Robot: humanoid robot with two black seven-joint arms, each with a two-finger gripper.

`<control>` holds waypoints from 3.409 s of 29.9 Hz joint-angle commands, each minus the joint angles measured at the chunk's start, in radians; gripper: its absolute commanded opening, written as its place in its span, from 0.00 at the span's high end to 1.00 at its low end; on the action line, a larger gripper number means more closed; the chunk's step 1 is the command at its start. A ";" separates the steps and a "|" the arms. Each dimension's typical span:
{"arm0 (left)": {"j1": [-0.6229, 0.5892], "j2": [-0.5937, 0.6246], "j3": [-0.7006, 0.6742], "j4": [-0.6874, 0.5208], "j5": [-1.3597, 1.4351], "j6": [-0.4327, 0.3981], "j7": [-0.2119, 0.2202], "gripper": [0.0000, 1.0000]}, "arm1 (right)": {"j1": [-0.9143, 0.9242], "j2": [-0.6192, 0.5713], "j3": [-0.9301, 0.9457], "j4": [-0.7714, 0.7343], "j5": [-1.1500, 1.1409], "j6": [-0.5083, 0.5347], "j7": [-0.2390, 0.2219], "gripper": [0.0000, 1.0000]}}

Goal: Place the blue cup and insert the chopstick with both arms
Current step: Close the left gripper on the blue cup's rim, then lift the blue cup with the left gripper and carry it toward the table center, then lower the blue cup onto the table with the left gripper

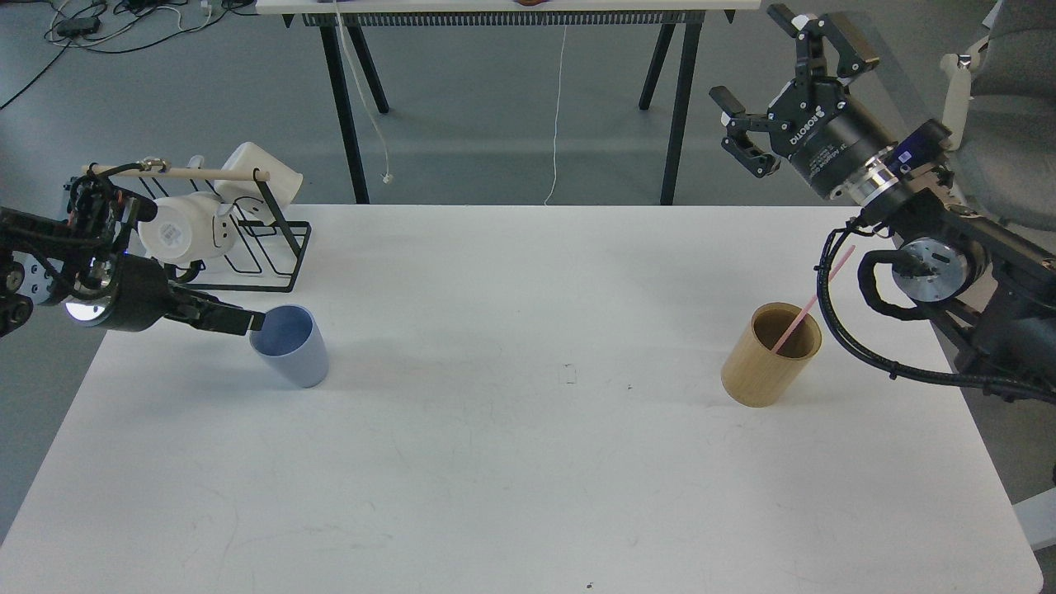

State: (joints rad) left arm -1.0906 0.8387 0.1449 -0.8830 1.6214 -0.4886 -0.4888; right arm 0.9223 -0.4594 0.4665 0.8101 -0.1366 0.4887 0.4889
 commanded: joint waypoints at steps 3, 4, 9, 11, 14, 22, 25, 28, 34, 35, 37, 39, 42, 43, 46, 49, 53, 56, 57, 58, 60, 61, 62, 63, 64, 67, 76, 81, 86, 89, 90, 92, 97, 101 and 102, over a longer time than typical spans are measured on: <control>0.011 -0.052 -0.001 0.068 0.000 0.000 0.000 0.01 | -0.002 -0.007 0.000 0.001 0.000 0.000 0.000 0.01; 0.012 -0.058 -0.001 0.078 0.000 0.000 0.000 0.01 | -0.002 -0.007 0.000 0.001 0.000 0.000 0.000 0.01; 0.035 -0.105 -0.001 0.124 -0.002 0.000 0.000 0.02 | -0.008 -0.010 0.000 0.001 0.000 0.000 0.000 0.01; 0.038 -0.112 -0.001 0.136 -0.002 0.000 0.000 0.03 | -0.013 -0.010 0.000 0.001 0.000 0.000 0.000 0.01; 0.058 -0.113 -0.004 0.138 -0.009 0.000 0.000 0.06 | -0.013 -0.010 0.000 0.001 0.000 0.000 0.000 0.01; 0.074 -0.142 -0.004 0.164 -0.012 0.000 0.000 0.47 | -0.014 -0.013 0.000 0.012 0.000 0.000 0.000 0.01; 0.074 -0.144 -0.002 0.167 -0.012 0.000 0.000 0.58 | -0.014 -0.021 0.000 0.018 0.000 0.000 0.000 0.01; 0.077 -0.142 -0.002 0.167 -0.012 0.000 0.000 0.78 | -0.016 -0.021 0.000 0.017 0.000 0.000 0.000 0.01; 0.080 -0.133 -0.007 0.164 -0.020 0.002 0.000 1.00 | -0.019 -0.021 0.001 0.018 0.000 0.000 0.000 0.01; 0.080 -0.132 -0.013 0.162 -0.023 0.002 0.000 1.00 | -0.019 -0.021 0.001 0.023 0.000 0.000 0.000 0.01; 0.078 -0.127 -0.039 0.156 -0.040 0.002 0.000 1.00 | -0.019 -0.021 0.003 0.029 0.000 0.000 0.000 0.01; 0.077 -0.119 -0.077 0.144 -0.055 0.001 0.000 1.00 | -0.019 -0.025 0.006 0.029 0.000 0.000 0.000 0.01; 0.067 -0.093 -0.137 0.089 -0.057 0.000 0.000 1.00 | -0.019 -0.041 0.052 0.018 0.000 0.000 0.000 0.01; 0.063 -0.083 -0.163 0.057 -0.058 0.000 0.000 1.00 | -0.019 -0.059 0.073 0.015 0.000 0.000 0.000 0.01; 0.052 -0.070 -0.238 -0.034 -0.061 0.000 0.000 1.00 | -0.011 -0.131 0.090 0.014 0.000 0.000 0.000 0.01; 0.018 -0.101 -0.275 -0.065 -0.061 0.000 0.000 1.00 | -0.011 -0.217 0.092 0.015 0.003 0.000 0.000 0.01; -0.041 -0.225 -0.263 -0.047 -0.043 0.000 0.000 1.00 | -0.020 -0.338 0.103 0.018 0.020 0.000 0.000 0.01; -0.098 -0.327 -0.199 0.018 -0.019 0.000 0.000 1.00 | -0.048 -0.409 0.103 0.017 0.025 0.000 0.000 0.01; -0.126 -0.379 -0.159 0.047 0.006 0.000 0.000 1.00 | -0.059 -0.429 0.103 0.017 0.026 0.000 0.000 0.01; -0.147 -0.420 -0.124 0.076 0.027 0.000 0.000 1.00 | -0.066 -0.444 0.103 0.015 0.026 0.000 0.000 0.01; -0.178 -0.484 -0.055 0.148 0.066 0.000 0.000 1.00 | -0.088 -0.473 0.103 0.011 0.026 0.000 0.000 0.01; -0.184 -0.509 -0.026 0.177 0.084 0.000 0.000 1.00 | -0.104 -0.482 0.103 0.008 0.026 0.000 0.000 0.01; -0.190 -0.526 -0.005 0.193 0.100 0.000 0.000 1.00 | -0.120 -0.489 0.103 0.003 0.026 0.000 0.000 0.01; -0.199 -0.545 0.008 0.205 0.118 0.000 0.000 1.00 | -0.137 -0.492 0.103 -0.002 0.026 0.000 0.000 0.01; -0.204 -0.564 0.018 0.207 0.138 0.000 0.000 1.00 | -0.154 -0.493 0.103 -0.005 0.026 0.000 0.000 0.01; -0.210 -0.612 0.036 0.202 0.214 0.000 0.000 1.00 | -0.200 -0.493 0.103 -0.005 0.026 0.000 0.000 0.01; -0.249 -0.748 0.030 0.191 0.285 0.000 0.000 1.00 | -0.249 -0.492 0.101 -0.003 0.026 0.000 0.000 0.01; -0.258 -0.828 0.041 0.205 0.294 0.000 0.000 1.00 | -0.252 -0.492 0.103 -0.003 0.026 0.000 0.000 0.01; -0.258 -0.839 0.122 0.208 0.295 0.000 0.000 1.00 | -0.253 -0.492 0.103 -0.002 0.026 0.000 0.000 0.01; -0.258 -0.839 0.125 0.208 0.295 0.000 0.000 1.00 | -0.253 -0.492 0.103 -0.002 0.026 0.000 0.000 0.01; -0.258 -0.839 0.125 0.208 0.295 0.000 0.000 1.00 | -0.253 -0.492 0.101 -0.002 0.026 0.000 0.000 0.01; -0.256 -0.839 0.125 0.208 0.296 0.000 0.000 1.00 | -0.253 -0.492 0.101 0.001 0.026 0.000 0.000 0.01; -0.247 -0.839 0.124 0.207 0.295 0.000 0.000 0.97 | -0.255 -0.489 0.101 0.001 0.026 0.000 0.000 0.01; -0.242 -0.839 0.125 0.210 0.295 0.000 0.000 0.95 | -0.255 -0.489 0.101 0.001 0.026 0.000 0.000 0.01; -0.241 -0.839 0.127 0.210 0.295 0.000 0.000 0.95 | -0.255 -0.489 0.101 0.001 0.026 0.000 0.000 0.01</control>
State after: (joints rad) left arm -1.3355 0.0000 0.2690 -0.6758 1.9160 -0.4886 -0.4886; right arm 0.6674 -0.9482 0.5672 0.8117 -0.1104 0.4887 0.4887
